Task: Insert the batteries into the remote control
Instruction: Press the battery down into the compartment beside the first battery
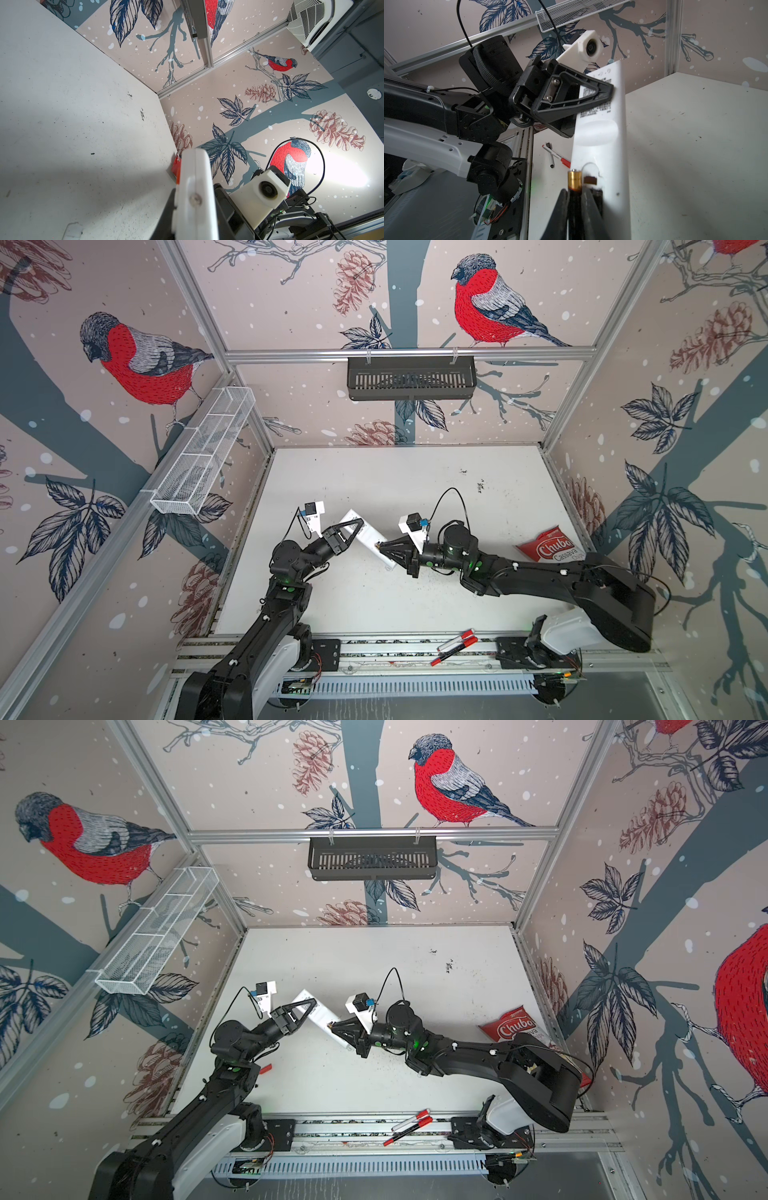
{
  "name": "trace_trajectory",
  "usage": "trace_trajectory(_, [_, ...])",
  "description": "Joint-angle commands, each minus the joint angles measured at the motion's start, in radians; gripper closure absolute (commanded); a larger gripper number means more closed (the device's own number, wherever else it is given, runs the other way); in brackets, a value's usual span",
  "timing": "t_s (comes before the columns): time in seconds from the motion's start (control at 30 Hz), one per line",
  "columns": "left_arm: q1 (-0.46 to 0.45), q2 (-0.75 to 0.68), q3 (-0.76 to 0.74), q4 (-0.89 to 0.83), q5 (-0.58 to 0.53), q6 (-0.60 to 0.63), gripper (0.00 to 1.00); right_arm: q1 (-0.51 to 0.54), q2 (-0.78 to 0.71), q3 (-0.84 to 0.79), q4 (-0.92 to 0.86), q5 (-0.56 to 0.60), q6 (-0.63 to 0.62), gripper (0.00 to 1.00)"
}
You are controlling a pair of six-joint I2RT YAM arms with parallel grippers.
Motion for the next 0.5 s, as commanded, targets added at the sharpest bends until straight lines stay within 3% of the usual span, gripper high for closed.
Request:
trace_trajectory(0.0, [0.005, -0.003, 0.008, 0.083, 0.014, -0.009, 1.00, 0.005, 0.001, -0.011, 0.020, 0.012, 0.024, 0.83])
trace_trajectory(0.47, [0.008, -0.013, 0.006, 0.081, 0.018, -0.016, 1.00, 0.002, -0.010, -0.031, 0.011, 0.043, 0.022, 0.81])
